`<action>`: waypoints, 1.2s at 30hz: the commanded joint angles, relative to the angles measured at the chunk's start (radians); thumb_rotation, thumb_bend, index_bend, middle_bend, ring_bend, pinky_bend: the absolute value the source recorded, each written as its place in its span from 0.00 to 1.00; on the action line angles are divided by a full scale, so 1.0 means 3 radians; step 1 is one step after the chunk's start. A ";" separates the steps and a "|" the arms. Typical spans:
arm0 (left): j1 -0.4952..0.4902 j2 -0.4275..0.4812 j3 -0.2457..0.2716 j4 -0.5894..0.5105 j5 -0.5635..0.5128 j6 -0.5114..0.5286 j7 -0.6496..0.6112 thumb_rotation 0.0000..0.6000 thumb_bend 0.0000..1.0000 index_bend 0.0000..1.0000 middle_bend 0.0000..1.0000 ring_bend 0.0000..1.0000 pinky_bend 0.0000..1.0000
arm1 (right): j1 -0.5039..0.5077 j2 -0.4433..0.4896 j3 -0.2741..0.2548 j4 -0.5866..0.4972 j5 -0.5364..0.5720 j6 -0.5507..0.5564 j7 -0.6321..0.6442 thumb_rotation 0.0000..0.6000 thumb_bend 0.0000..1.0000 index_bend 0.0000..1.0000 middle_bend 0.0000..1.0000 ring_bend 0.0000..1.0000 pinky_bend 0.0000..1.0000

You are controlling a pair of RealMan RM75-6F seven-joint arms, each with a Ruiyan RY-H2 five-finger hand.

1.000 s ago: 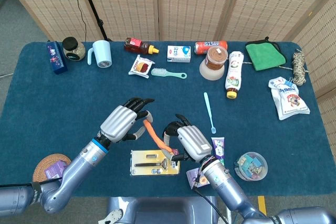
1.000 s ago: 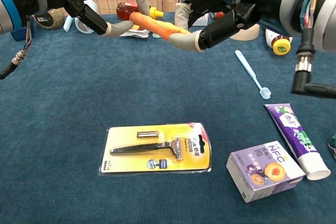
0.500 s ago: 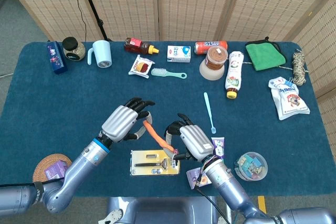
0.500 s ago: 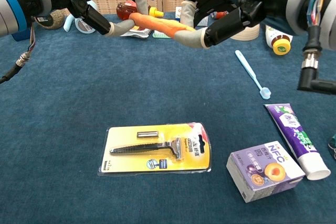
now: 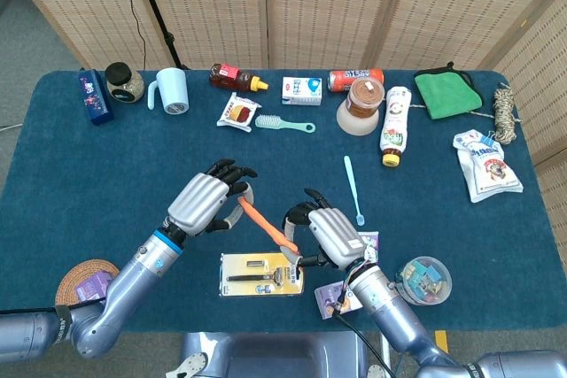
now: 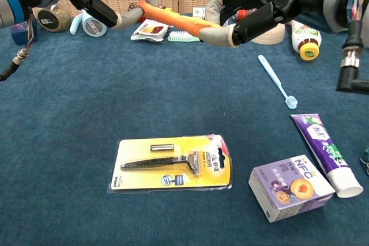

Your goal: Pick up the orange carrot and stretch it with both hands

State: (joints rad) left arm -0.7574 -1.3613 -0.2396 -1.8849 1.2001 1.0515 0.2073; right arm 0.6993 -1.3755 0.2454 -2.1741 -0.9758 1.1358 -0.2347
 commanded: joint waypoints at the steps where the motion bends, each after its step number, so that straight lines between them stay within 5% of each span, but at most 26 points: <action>1: -0.0003 0.0049 -0.0018 -0.0021 -0.0022 -0.0005 -0.0006 1.00 0.53 0.70 0.26 0.23 0.11 | -0.0003 0.0023 0.0006 0.0012 0.0018 -0.0014 0.0027 1.00 0.43 0.75 0.42 0.29 0.01; 36: 0.0070 0.0628 -0.0098 0.0019 -0.0061 -0.0002 -0.0236 1.00 0.55 0.71 0.26 0.23 0.11 | -0.0129 0.0276 -0.0035 0.0113 0.0011 -0.0076 0.0294 1.00 0.44 0.76 0.43 0.32 0.04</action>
State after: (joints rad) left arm -0.7388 -1.1770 -0.2679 -1.8817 1.1808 1.0500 0.1404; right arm 0.6614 -1.2932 0.2352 -2.1407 -0.9721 1.1135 -0.1469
